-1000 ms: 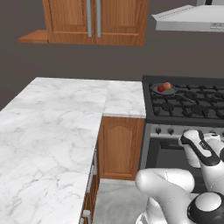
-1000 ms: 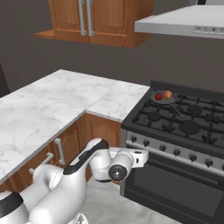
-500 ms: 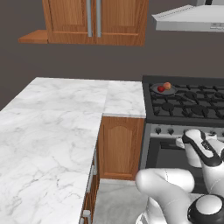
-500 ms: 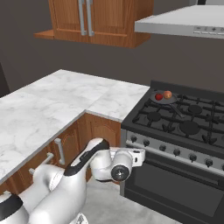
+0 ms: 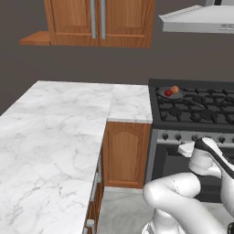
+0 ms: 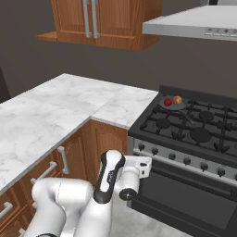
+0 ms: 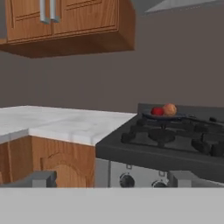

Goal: Place the pan on the rear left burner on the stove. Then place the tomato and the onion in the pan and turn on the rear left burner.

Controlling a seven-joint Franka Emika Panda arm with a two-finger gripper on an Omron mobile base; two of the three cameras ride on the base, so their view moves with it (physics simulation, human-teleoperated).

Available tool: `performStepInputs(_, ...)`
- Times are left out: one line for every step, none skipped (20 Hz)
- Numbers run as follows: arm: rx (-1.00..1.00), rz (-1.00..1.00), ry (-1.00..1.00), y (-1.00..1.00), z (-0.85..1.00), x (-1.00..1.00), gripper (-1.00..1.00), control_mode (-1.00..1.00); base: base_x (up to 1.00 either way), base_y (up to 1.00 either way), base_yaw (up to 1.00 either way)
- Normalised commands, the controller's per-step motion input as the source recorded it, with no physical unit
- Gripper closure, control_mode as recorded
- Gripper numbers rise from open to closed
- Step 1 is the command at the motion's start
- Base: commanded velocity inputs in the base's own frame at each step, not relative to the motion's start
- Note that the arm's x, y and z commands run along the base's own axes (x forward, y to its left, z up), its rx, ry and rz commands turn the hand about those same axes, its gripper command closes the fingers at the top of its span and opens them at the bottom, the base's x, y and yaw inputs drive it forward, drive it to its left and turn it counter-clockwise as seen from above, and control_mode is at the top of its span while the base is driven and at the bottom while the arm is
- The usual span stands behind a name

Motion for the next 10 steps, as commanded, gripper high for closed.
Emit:
performStepInputs(-0.06, -0.01, -0.25, 0.00, -0.48, 0.02, -1.00, -1.00, 0.00, 0.00, 0.00)
performStepInputs(-0.06, -0.02, -0.24, 0.00, -0.46, 0.04, -1.00, -1.00, 0.00, 0.00, 0.00)
performStepInputs(-0.05, -0.05, -0.24, 0.00, -0.37, 0.00, -1.00, -1.00, 0.00, 0.00, 0.00)
performStepInputs(-0.05, -0.07, -0.22, 0.00, -0.35, 0.01, -1.00, -1.00, 0.00, 0.00, 0.00)
performStepInputs(-0.03, -0.08, -0.22, 0.00, -0.26, 0.04, -1.00, -1.00, 0.00, 0.00, 0.00)
performStepInputs(-0.02, -0.09, -0.21, 0.00, -0.21, 0.11, -1.00, -1.00, 0.00, 0.00, 0.00)
performStepInputs(0.00, -0.13, -0.23, 0.00, -0.06, 0.11, -1.00, -1.00, 0.00, 0.00, 0.00)
performStepInputs(0.00, -0.14, -0.21, 0.00, -0.06, 0.11, -1.00, -1.00, 0.00, 0.00, 0.00)
performStepInputs(-0.02, -0.16, -0.21, 0.05, -0.04, 0.14, -1.00, -1.00, 0.00, 0.00, 0.00)
performStepInputs(-0.03, -0.19, -0.20, 0.15, 0.00, 0.16, -1.00, -1.00, 0.00, 0.00, 0.00)
